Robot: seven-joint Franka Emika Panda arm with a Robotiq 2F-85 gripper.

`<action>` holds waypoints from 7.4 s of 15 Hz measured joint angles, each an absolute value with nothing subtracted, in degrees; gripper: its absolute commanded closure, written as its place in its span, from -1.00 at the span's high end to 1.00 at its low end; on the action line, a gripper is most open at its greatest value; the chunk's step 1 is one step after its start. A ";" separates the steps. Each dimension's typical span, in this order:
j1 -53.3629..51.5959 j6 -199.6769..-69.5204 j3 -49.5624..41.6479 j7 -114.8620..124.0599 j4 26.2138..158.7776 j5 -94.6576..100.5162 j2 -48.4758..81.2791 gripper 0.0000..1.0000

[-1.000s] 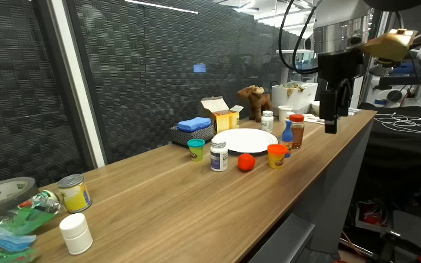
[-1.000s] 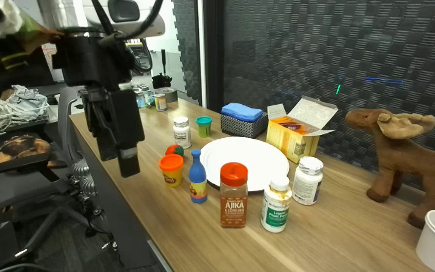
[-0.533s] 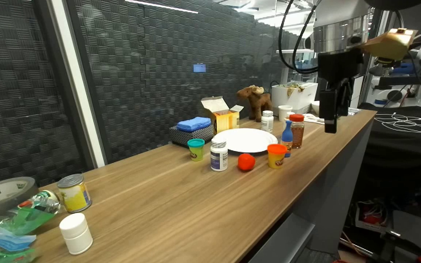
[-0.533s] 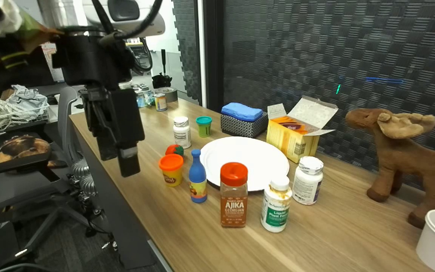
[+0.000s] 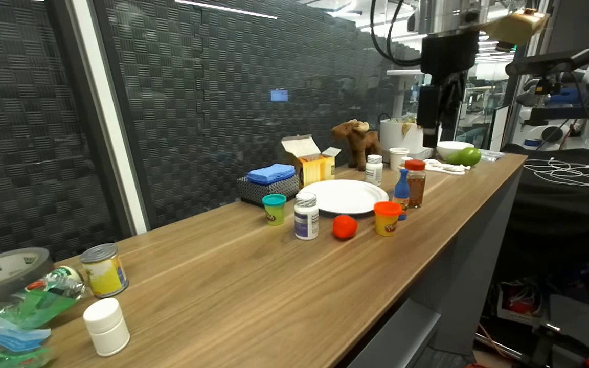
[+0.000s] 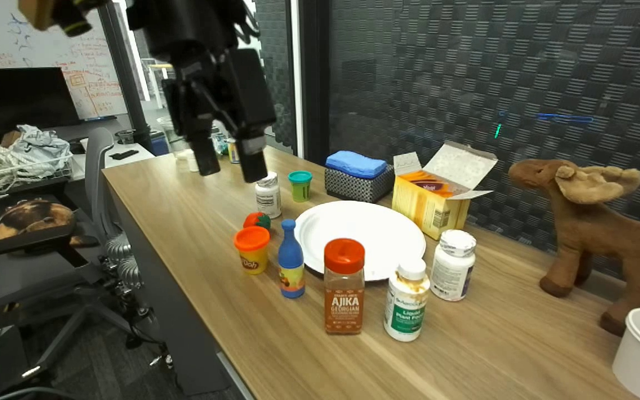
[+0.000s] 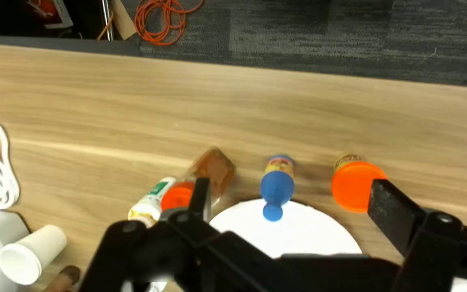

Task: Place the bottles and orange toy on the white plate

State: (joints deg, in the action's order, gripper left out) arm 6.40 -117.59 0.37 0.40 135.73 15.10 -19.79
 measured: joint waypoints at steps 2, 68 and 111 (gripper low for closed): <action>6.28 -118.24 -0.92 -2.53 130.74 14.93 -15.43 1.00; 5.50 -118.10 -2.82 -6.99 84.32 5.69 31.68 0.68; 13.61 -109.10 -10.29 0.12 99.58 1.11 16.12 -0.85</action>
